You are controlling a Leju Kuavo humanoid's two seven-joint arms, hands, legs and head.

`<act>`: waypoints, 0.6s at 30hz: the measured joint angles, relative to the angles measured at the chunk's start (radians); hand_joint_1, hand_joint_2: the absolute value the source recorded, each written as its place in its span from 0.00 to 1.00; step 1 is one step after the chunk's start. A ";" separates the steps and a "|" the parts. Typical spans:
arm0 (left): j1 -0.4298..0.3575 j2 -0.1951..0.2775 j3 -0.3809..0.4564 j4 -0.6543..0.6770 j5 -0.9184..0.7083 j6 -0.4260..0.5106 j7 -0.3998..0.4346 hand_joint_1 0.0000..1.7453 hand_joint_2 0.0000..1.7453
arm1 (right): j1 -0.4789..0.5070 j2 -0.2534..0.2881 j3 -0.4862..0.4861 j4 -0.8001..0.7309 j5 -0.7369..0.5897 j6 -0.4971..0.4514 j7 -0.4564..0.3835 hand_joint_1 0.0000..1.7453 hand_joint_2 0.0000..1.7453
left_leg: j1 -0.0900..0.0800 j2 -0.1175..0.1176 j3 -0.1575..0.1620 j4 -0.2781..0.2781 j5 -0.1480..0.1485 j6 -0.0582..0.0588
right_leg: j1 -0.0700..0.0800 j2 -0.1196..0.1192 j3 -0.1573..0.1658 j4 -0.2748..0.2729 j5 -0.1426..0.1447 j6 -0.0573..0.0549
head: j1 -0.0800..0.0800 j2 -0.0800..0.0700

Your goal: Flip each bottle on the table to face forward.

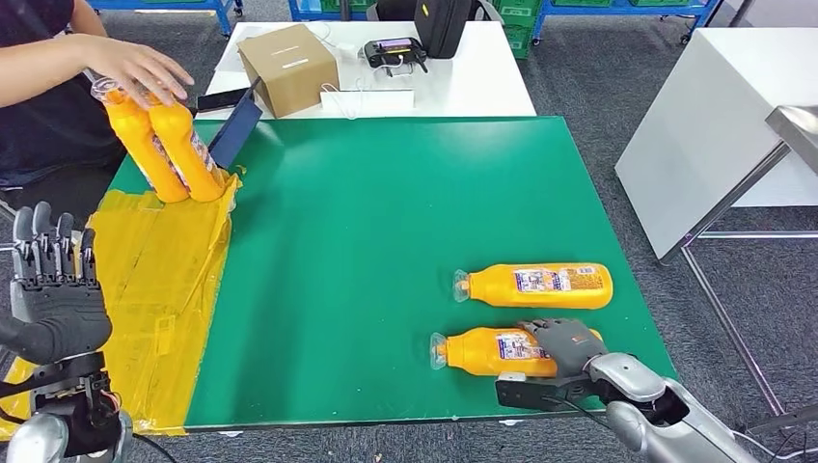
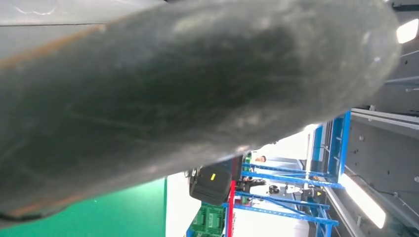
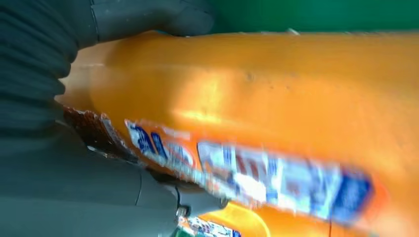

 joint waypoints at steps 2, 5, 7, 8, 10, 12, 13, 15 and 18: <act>0.026 0.000 0.009 -0.008 0.006 -0.009 -0.011 0.00 0.00 | 0.001 0.020 -0.023 -0.006 -0.094 0.002 -0.018 1.00 1.00 | 0.001 0.001 -0.001 0.000 -0.001 -0.001 | 0.001 0.002 0.000 0.000 0.000 0.000 | 0.000 0.000; 0.060 0.000 0.022 -0.020 0.017 -0.023 -0.019 0.00 0.50 | 0.006 0.045 -0.055 -0.020 -0.185 0.008 -0.029 1.00 1.00 | 0.002 0.004 -0.002 0.000 -0.001 -0.002 | 0.002 0.004 0.001 0.000 0.000 0.000 | 0.000 0.000; 0.081 -0.001 0.028 -0.032 0.027 -0.036 -0.020 0.00 1.00 | 0.019 0.075 -0.077 -0.039 -0.245 -0.001 -0.043 1.00 1.00 | 0.003 0.005 -0.004 0.000 -0.001 -0.002 | 0.003 0.005 0.003 0.000 0.000 0.000 | 0.000 0.000; 0.097 -0.004 0.030 -0.043 0.033 -0.046 -0.018 0.00 1.00 | 0.030 0.100 -0.091 -0.057 -0.285 -0.013 -0.052 1.00 1.00 | 0.003 0.006 -0.005 0.000 -0.001 -0.002 | 0.003 0.005 0.003 0.001 0.001 0.000 | 0.000 0.000; 0.138 -0.017 0.027 -0.070 0.042 -0.072 -0.011 0.00 1.00 | 0.055 0.163 -0.120 -0.104 -0.361 -0.040 -0.064 1.00 1.00 | 0.004 0.006 -0.007 0.000 -0.001 -0.003 | 0.004 0.006 0.000 0.002 0.001 -0.001 | 0.000 0.000; 0.177 -0.035 0.014 -0.098 0.047 -0.102 0.000 0.00 1.00 | 0.073 0.237 -0.135 -0.160 -0.406 -0.065 -0.065 1.00 1.00 | 0.003 0.006 -0.012 0.000 0.000 -0.004 | 0.004 0.006 -0.005 0.003 0.000 -0.001 | -0.001 0.000; 0.193 -0.043 0.003 -0.109 0.046 -0.115 0.005 0.00 1.00 | 0.075 0.273 -0.140 -0.186 -0.418 -0.076 -0.062 1.00 1.00 | 0.003 0.005 -0.014 0.000 0.001 -0.005 | 0.004 0.006 -0.007 0.003 0.000 -0.001 | -0.001 0.000; 0.216 -0.057 -0.025 -0.125 0.037 -0.131 0.011 0.00 1.00 | 0.066 0.332 -0.149 -0.229 -0.440 -0.093 -0.050 1.00 1.00 | 0.003 0.004 -0.017 0.000 0.002 -0.005 | 0.004 0.005 -0.010 0.004 0.000 -0.001 | 0.000 0.000; 0.231 -0.069 -0.063 -0.138 0.027 -0.135 0.014 0.00 1.00 | 0.047 0.393 -0.158 -0.270 -0.469 -0.107 -0.043 1.00 1.00 | 0.003 0.004 -0.018 0.000 0.002 -0.005 | 0.003 0.005 -0.010 0.004 0.000 -0.001 | 0.000 0.000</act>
